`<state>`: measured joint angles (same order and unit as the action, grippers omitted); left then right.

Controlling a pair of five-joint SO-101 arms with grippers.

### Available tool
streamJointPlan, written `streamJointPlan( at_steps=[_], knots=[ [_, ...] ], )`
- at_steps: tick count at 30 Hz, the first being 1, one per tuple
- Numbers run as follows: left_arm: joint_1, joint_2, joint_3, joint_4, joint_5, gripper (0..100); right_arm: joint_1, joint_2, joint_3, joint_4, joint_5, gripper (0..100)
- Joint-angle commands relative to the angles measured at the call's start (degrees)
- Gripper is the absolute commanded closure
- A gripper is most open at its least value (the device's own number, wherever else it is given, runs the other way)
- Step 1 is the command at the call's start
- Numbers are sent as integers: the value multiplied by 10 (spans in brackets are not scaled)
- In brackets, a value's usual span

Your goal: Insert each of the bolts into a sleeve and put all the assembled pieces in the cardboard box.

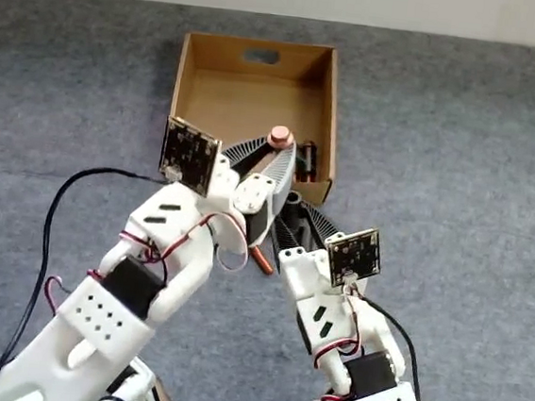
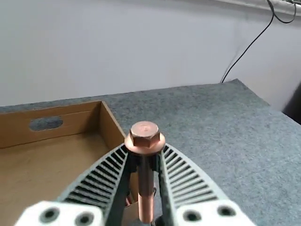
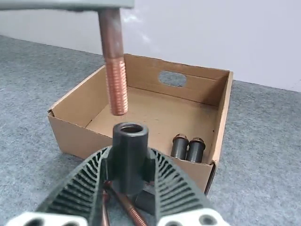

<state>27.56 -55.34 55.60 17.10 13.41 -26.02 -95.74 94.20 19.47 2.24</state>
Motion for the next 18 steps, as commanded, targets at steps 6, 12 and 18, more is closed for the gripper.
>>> streamJointPlan(
  at_steps=[6, 12, 18],
  knots=[
    [20, 51, -82, 0, -3, 992, -4, -9, -3, -15, -6, 992],
    [32, 51, -79, 4, -2, 992, -3, -9, -3, -15, -6, 992],
    [32, 51, -80, 55, -1, 992, -3, -9, -3, -15, -6, 992]
  ],
)
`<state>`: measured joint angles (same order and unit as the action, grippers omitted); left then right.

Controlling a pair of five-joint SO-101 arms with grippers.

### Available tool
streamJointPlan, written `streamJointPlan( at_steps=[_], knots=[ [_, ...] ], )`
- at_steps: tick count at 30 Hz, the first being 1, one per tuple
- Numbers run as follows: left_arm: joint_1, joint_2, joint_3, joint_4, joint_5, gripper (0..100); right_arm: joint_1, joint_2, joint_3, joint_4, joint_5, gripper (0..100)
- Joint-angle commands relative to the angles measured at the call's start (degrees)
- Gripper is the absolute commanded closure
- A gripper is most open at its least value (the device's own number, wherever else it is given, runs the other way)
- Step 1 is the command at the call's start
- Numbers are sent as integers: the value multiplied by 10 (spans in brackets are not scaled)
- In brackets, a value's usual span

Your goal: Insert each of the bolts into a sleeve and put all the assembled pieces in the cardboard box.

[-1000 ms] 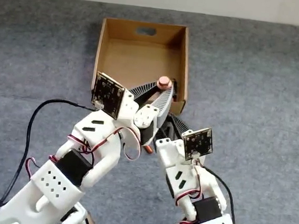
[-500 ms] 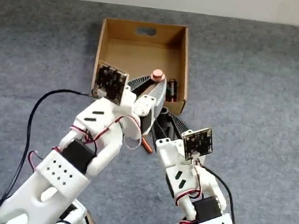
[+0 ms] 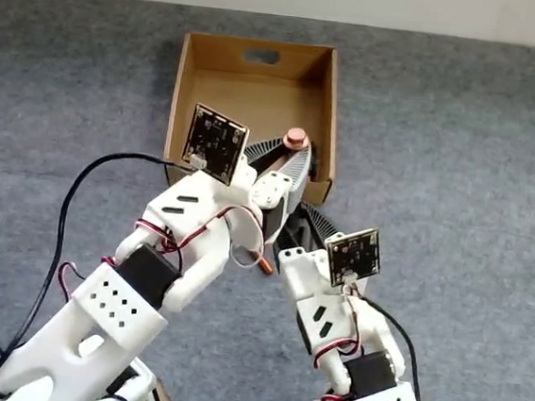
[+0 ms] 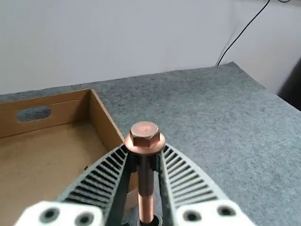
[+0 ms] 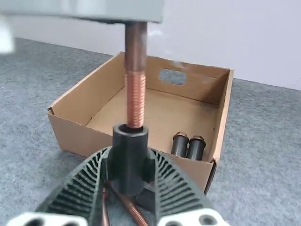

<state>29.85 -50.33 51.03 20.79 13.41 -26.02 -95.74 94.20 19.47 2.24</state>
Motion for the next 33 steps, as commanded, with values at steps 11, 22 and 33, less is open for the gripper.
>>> streamJointPlan(
  at_steps=[11, 22, 33],
  knots=[
    [10, 2, -34, 64, 0, 992, -3, -9, -3, -15, -6, 992],
    [8, 1, 30, 82, 1, 992, -2, -9, -3, -15, -6, 992],
    [-9, 1, 37, 85, 77, 930, -2, -9, -3, -13, -6, 992]
  ],
)
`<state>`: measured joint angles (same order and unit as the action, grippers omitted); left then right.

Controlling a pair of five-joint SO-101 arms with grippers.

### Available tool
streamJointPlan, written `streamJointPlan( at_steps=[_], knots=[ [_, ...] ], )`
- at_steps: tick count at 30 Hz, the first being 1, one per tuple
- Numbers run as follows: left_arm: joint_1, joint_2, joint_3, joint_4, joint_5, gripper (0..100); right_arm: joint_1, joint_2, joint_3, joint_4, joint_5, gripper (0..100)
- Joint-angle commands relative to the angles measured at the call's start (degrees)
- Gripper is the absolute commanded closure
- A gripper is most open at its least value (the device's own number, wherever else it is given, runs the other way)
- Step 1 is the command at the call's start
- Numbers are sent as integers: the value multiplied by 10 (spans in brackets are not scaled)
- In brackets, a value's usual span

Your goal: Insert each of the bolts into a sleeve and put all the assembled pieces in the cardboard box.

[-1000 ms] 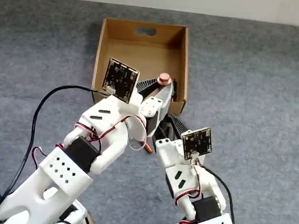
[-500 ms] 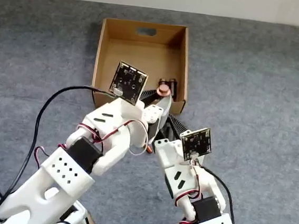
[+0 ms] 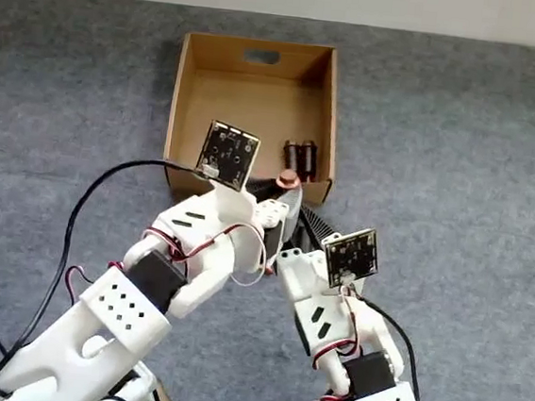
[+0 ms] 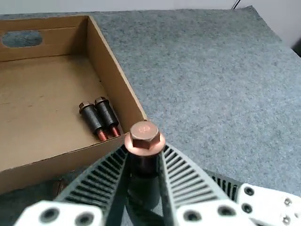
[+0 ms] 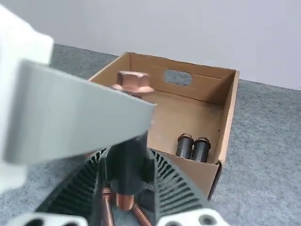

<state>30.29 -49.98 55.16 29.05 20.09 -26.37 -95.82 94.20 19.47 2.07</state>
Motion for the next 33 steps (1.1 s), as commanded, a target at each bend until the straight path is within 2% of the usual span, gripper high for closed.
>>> streamJointPlan(
  at_steps=[1, 5, 10, 16, 19, 23, 31, 33],
  knots=[
    [-15, -2, -3, 4, 11, 893, 1, -8, -3, -13, -4, 992],
    [-13, -3, -6, 34, 11, 781, 1, -8, -3, -13, -4, 992],
    [-15, -24, -7, 40, 11, 780, 1, -8, -3, -13, -4, 992],
    [-15, -148, -3, 43, 9, 780, 1, -8, -3, -13, -4, 992],
    [-29, -202, -4, 84, 8, 806, 1, -8, -2, -13, -4, 992],
    [-89, -258, -3, 142, 8, 986, 1, -8, -2, -13, -4, 992],
    [-268, -325, 23, 228, 5, 991, 1, -8, 9, -13, -4, 992],
    [-298, -344, 59, 231, -26, 990, 1, -8, 9, -13, -4, 992]
  ],
)
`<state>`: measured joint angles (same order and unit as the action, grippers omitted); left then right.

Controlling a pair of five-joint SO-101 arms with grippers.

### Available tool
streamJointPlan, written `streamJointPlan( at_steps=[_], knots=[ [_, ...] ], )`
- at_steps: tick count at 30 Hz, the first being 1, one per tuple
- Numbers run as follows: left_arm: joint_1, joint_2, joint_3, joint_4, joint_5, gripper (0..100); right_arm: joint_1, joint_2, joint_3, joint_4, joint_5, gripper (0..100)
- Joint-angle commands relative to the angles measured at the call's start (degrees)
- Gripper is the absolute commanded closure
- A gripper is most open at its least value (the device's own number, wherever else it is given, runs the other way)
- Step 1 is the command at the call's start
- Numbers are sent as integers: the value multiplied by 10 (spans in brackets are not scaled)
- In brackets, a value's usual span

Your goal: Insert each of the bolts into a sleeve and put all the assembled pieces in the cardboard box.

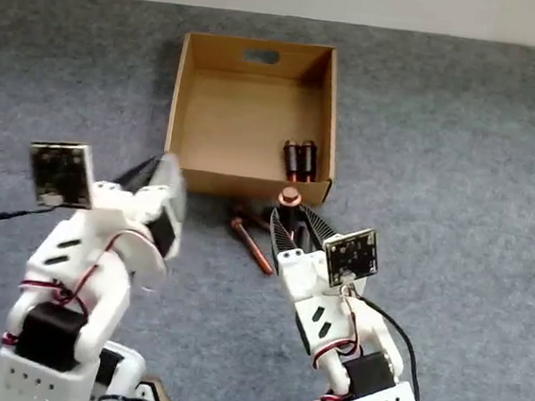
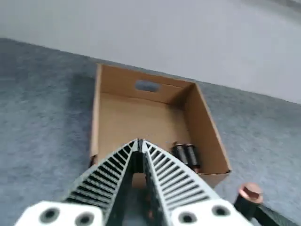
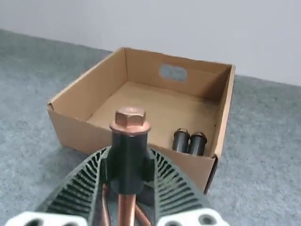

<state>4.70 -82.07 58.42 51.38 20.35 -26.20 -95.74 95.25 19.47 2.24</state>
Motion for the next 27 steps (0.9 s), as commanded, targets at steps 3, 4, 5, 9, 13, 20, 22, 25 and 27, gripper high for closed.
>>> streamJointPlan(
  at_steps=[3, 4, 5, 9, 13, 20, 22, 25, 27],
  knots=[
    [-76, -58, 101, 5, -105, 987, 0, -9, -1, -13, -6, 992],
    [-87, -72, 130, 5, -142, 986, 0, -9, -1, -13, -6, 992],
    [-95, -86, 157, 5, -181, 986, 0, -9, -1, -13, -6, 992],
    [-116, -160, 256, 8, -336, 990, 0, -6, -6, -7, -4, 992],
    [-118, -233, 322, 18, -326, 990, 0, -5, -65, 64, -2, 992],
    [-115, -217, 352, 19, -294, 990, 0, -4, -214, 191, -2, 992],
    [-115, -216, 354, 20, -294, 990, 0, -3, -247, 194, -2, 992],
    [-100, -216, 356, 20, -294, 990, 0, 29, -311, 194, -2, 992],
    [-77, -216, 374, 16, -295, 990, 0, 87, -360, 194, -2, 992]
  ],
)
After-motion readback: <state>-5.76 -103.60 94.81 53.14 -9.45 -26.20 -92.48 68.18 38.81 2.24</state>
